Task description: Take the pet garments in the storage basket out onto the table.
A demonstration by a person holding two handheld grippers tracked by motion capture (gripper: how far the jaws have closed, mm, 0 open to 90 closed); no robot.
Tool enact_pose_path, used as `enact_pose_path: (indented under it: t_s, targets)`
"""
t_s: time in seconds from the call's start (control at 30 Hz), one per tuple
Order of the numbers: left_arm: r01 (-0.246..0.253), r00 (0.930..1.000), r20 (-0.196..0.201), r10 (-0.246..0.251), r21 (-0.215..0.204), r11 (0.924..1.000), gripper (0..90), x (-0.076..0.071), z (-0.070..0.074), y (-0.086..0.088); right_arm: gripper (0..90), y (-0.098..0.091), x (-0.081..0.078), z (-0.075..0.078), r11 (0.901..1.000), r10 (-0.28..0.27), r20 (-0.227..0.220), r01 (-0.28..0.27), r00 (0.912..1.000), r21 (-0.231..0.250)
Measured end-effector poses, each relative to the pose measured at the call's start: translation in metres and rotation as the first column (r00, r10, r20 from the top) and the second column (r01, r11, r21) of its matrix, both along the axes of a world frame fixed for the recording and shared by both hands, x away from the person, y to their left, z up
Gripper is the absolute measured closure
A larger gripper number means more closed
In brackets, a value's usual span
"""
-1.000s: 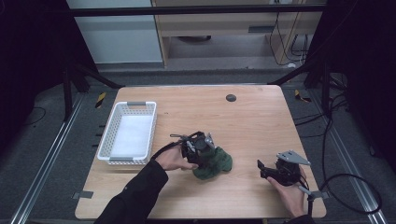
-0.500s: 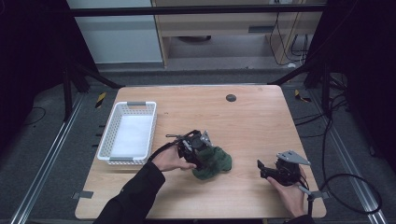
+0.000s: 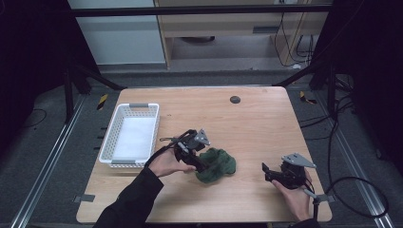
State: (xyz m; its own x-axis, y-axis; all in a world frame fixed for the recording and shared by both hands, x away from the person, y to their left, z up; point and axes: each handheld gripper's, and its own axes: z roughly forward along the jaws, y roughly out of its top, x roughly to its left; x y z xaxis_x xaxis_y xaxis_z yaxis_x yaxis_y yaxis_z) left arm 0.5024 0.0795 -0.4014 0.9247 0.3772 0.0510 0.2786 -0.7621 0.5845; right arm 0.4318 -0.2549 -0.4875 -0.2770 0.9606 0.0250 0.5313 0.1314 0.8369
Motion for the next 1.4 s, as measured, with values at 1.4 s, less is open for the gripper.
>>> enact_pose_path:
  t_s: [1.4]
  targets:
    - [-0.379, 0.9106, 0.018, 0.413, -0.364, 0.8511, 43.8, -0.052, -0.026, 0.099, 11.6, 0.003, -0.001, -0.001, 0.9999, 0.011, -0.008, -0.011, 0.9999, -0.007]
